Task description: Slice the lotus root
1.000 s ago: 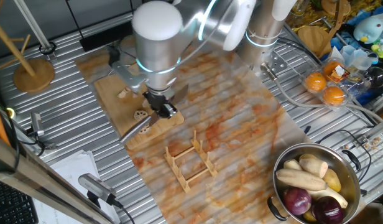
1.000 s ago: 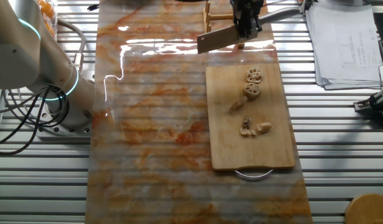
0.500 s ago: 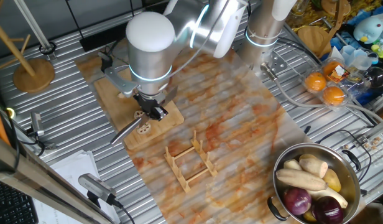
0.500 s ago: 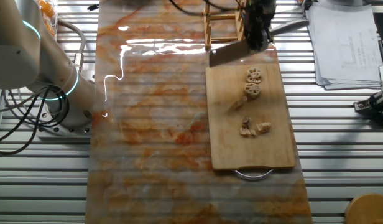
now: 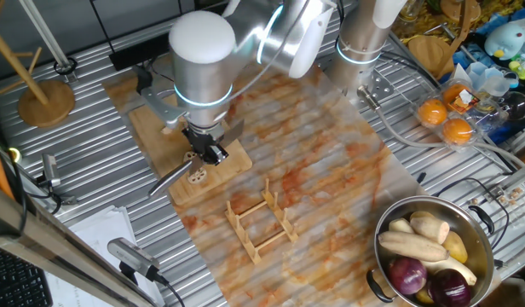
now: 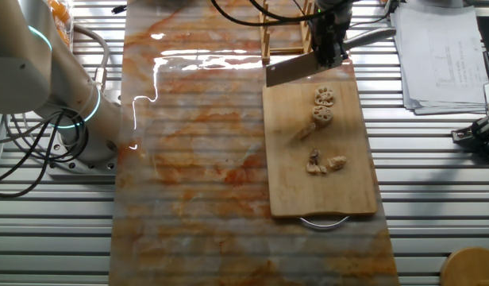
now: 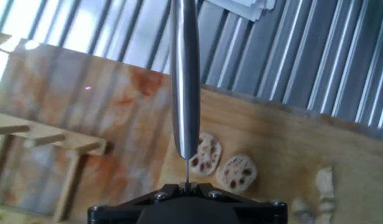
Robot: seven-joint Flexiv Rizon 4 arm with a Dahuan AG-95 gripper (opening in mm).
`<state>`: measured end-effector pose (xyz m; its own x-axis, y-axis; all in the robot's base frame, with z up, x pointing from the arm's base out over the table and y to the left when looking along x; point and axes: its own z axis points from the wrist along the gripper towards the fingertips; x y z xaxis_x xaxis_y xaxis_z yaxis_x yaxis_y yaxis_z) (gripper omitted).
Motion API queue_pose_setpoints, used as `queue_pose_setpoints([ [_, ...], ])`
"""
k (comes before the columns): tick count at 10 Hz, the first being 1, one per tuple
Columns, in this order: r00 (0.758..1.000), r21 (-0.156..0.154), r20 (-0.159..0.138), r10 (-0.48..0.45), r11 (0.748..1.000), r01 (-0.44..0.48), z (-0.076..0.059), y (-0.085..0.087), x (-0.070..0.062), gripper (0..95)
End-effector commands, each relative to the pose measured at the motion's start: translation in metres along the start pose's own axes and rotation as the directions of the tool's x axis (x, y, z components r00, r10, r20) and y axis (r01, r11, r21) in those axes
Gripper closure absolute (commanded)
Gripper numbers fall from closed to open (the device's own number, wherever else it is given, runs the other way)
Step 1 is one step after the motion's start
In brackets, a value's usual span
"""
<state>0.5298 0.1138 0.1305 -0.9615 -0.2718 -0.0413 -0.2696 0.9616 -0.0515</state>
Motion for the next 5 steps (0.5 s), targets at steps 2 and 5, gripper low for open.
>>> queue_pose_setpoints([
  [2, 0.999, 0.053, -0.006, -0.032, 0.998, 0.032, 0.007, -0.005, -0.007, 95.0],
  [5, 0.998, 0.101, 0.006, -0.055, 0.993, 0.054, 0.010, -0.026, -0.006, 95.0],
])
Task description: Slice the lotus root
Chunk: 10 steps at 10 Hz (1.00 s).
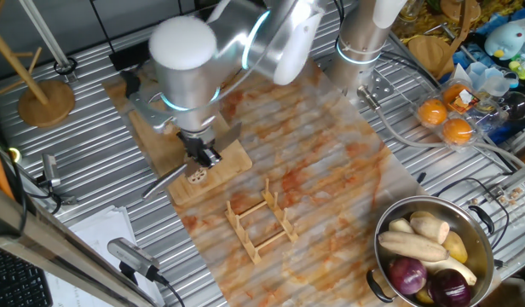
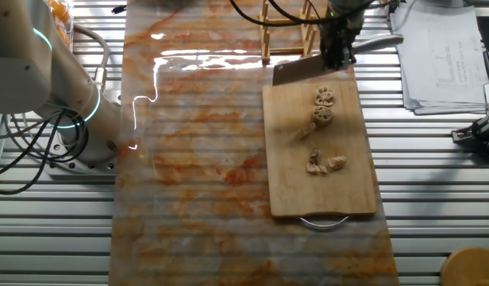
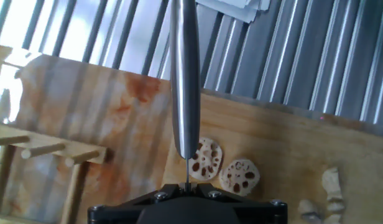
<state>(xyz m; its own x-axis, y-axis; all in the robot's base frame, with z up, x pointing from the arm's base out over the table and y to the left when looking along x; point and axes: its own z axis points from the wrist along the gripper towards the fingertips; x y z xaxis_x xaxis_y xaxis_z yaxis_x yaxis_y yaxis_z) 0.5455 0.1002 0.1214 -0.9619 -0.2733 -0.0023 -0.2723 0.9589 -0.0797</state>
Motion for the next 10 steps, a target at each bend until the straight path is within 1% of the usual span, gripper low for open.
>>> queue_pose_setpoints([
  [1, 0.998, 0.094, 0.051, -0.048, 0.995, 0.043, 0.003, -0.021, 0.010, 95.0],
  [3, 0.997, 0.090, 0.069, -0.022, 0.996, 0.016, 0.006, -0.038, 0.018, 95.0],
  [5, 0.998, 0.087, 0.067, 0.005, 0.996, -0.010, 0.010, -0.042, 0.020, 95.0],
  [6, 0.998, 0.084, 0.061, 0.016, 0.996, -0.021, 0.014, -0.043, 0.018, 95.0],
  [7, 0.998, 0.077, 0.063, 0.025, 0.997, -0.030, 0.019, -0.043, 0.015, 95.0],
  [8, 0.998, 0.066, 0.060, 0.032, 0.997, -0.036, 0.020, -0.043, 0.009, 95.0],
  [9, 0.998, 0.053, 0.051, 0.036, 0.998, -0.039, 0.021, -0.042, 0.005, 95.0],
  [10, 0.998, 0.011, 0.032, 0.046, 0.999, -0.047, 0.019, -0.042, -0.002, 95.0],
])
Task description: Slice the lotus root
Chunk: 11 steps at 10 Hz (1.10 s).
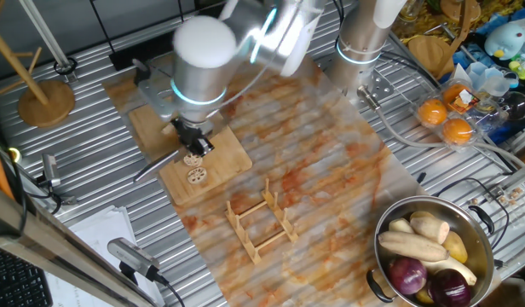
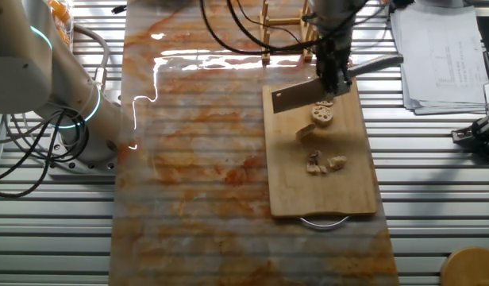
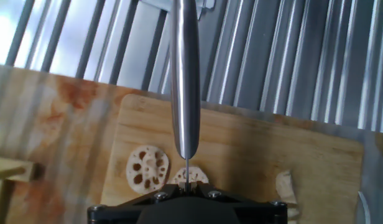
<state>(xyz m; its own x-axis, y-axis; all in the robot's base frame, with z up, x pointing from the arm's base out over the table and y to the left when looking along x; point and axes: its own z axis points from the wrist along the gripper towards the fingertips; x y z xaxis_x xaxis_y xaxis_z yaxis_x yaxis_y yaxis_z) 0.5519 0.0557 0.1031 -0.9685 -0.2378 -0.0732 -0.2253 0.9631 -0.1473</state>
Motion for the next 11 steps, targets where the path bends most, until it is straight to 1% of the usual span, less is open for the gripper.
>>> queue_pose_setpoints([
  [1, 0.999, -0.063, -0.048, -0.005, 0.998, 0.002, -0.003, 0.002, -0.011, 95.0],
  [2, 0.999, -0.061, -0.050, -0.015, 0.998, 0.012, -0.004, 0.002, -0.013, 95.0],
  [4, 0.998, -0.058, -0.052, -0.027, 0.998, 0.024, 0.001, 0.002, -0.021, 95.0],
  [5, 0.998, -0.065, -0.062, -0.026, 0.998, 0.022, 0.000, 0.002, -0.023, 95.0],
  [6, 0.997, -0.170, -0.070, 0.015, 0.985, -0.027, 0.000, 0.002, -0.023, 95.0],
  [7, 0.996, -0.204, -0.087, 0.031, 0.978, -0.048, 0.000, 0.002, -0.023, 95.0],
  [8, 0.993, -0.204, -0.109, 0.039, 0.977, -0.060, 0.000, 0.002, -0.023, 95.0],
  [9, 0.992, -0.207, -0.112, 0.063, 0.975, -0.086, 0.000, 0.002, -0.023, 95.0],
  [10, 0.980, -0.169, -0.163, 0.112, 0.976, -0.139, 0.000, 0.002, -0.023, 95.0],
  [11, 0.981, -0.149, -0.158, 0.111, 0.979, -0.135, 0.000, 0.002, -0.023, 95.0],
])
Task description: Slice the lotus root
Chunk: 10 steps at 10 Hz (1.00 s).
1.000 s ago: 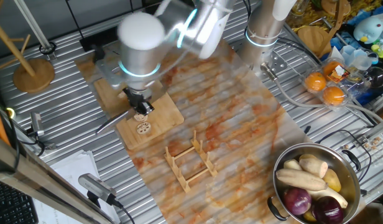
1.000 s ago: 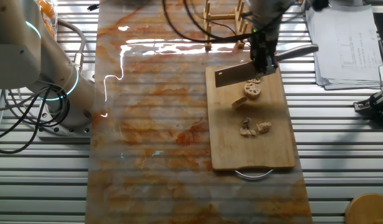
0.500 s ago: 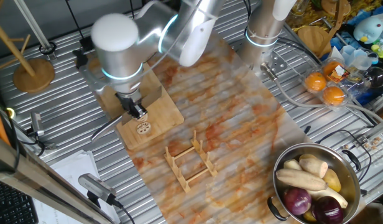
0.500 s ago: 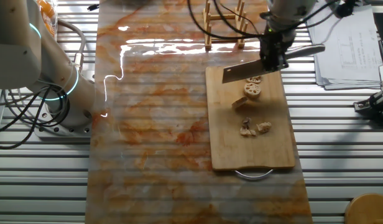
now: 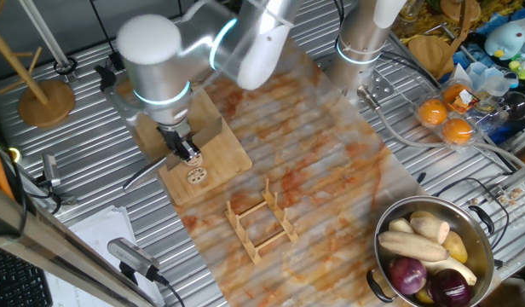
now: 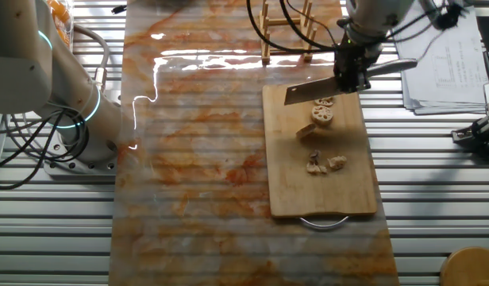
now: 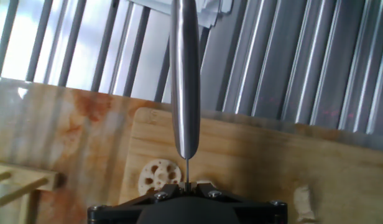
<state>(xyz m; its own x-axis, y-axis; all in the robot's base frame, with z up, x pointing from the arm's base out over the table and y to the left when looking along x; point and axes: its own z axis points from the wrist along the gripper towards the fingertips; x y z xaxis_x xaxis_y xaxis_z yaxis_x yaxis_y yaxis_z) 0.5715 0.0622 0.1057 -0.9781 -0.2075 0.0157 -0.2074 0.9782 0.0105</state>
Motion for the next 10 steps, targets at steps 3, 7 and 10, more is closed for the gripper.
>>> queue_pose_setpoints([
  [3, 1.000, -0.033, 0.000, 0.023, 0.999, -0.023, 0.010, -0.006, 0.012, 95.0],
  [7, 0.999, -0.004, -0.005, -0.048, 0.999, 0.048, 0.045, 0.011, 0.027, 95.0],
  [10, 0.997, 0.050, -0.002, -0.071, 0.996, 0.071, 0.027, 0.013, 0.047, 95.0],
])
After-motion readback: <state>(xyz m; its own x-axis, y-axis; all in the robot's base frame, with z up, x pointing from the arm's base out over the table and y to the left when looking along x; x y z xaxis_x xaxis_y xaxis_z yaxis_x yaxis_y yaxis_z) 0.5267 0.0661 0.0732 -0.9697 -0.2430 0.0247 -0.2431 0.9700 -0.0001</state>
